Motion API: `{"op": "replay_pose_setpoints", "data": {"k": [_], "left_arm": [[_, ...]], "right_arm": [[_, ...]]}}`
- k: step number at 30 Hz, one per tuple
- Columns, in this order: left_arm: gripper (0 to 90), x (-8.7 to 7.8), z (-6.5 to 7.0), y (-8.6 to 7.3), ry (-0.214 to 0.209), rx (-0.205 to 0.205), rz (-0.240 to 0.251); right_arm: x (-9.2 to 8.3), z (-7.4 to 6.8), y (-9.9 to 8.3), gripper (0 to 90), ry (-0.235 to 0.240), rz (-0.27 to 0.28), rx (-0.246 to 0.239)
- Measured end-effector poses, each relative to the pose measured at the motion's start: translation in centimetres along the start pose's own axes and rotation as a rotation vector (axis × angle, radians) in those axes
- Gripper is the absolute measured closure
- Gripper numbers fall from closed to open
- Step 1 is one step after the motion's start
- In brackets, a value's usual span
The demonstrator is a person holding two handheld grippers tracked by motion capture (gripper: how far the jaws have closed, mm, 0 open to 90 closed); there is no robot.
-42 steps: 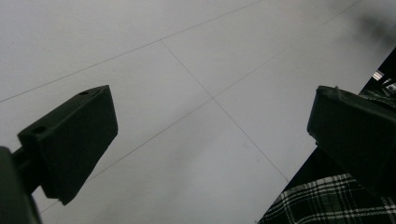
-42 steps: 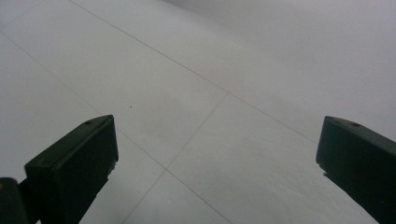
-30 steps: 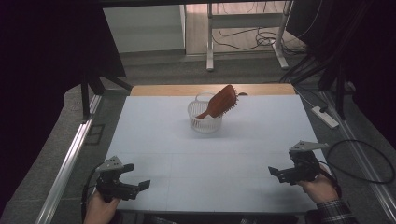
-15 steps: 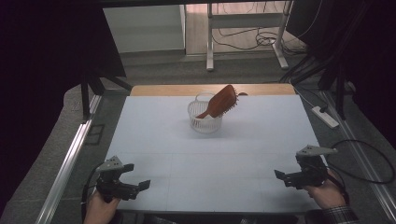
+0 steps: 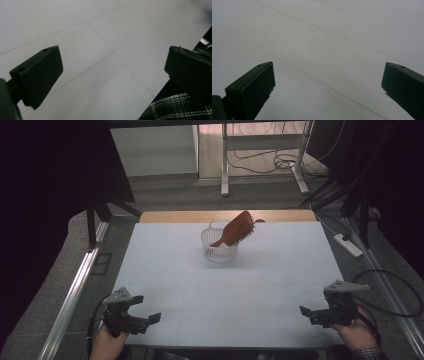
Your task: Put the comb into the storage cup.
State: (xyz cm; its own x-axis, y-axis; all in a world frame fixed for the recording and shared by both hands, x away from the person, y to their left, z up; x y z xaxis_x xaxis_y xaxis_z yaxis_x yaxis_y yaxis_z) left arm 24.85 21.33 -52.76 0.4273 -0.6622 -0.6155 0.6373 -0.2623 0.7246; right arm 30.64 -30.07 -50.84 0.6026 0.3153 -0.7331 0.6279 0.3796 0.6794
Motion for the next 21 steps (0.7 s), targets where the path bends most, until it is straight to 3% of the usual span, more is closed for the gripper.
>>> {"op": "replay_pose_setpoints", "data": {"k": [21], "left_arm": [[1.6,0.0,0.0,0.1,-0.002,-0.001,0.002]], "right_arm": [[-1.3,0.7,-1.1,0.0,-0.059,-0.018,0.024]]}}
Point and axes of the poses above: each handheld gripper's, and its own axes: x roughly forward along the jaws, y roughly out of its top, z roughly to its right, the point moved 7 cm from there along x, roughly forward along the jaws, and after that the axes turned 4 degrees about -y, right-handed, at the moved point
